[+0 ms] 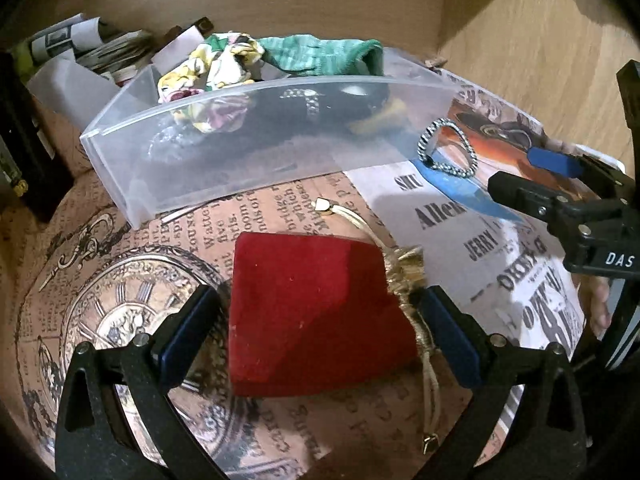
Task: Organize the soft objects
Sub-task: 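Grasp the red velvet pouch with the left gripper while the right grasps the beaded bracelet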
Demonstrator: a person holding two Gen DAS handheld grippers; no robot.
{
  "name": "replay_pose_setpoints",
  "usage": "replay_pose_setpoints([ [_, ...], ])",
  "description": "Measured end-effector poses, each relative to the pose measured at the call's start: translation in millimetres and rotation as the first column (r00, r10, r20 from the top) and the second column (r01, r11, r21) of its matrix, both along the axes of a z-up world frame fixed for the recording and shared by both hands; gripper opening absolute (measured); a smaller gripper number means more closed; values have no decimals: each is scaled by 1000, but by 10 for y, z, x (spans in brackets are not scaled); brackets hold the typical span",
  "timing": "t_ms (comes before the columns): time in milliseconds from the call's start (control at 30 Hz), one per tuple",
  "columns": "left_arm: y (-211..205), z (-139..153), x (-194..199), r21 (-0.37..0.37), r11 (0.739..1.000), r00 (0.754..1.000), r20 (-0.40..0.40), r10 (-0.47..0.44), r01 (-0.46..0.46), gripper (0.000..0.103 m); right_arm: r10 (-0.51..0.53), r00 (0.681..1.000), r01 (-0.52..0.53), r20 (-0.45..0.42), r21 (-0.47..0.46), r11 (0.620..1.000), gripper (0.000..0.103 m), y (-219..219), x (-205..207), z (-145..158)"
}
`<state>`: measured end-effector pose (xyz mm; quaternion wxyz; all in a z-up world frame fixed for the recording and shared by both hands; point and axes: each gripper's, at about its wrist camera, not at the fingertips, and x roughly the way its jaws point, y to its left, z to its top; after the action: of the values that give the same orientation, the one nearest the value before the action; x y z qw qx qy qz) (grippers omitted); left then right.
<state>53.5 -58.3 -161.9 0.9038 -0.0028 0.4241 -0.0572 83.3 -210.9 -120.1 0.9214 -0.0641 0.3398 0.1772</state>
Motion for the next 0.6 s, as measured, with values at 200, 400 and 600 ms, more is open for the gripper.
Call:
replay_pose_setpoints([
  [200, 201, 33, 76, -61, 997, 999, 14, 44, -43, 88, 64, 996, -67, -58, -52, 996, 86, 127, 276, -46],
  [400, 298, 64, 65, -90, 995, 998, 35, 45, -42, 69, 117, 984, -131, -135, -105, 986, 61, 228, 445, -237],
  [600, 293, 185, 8, -111, 994, 998, 65, 22, -14, 39, 105, 986, -116, -127, -78, 990, 19, 196, 423, -225],
])
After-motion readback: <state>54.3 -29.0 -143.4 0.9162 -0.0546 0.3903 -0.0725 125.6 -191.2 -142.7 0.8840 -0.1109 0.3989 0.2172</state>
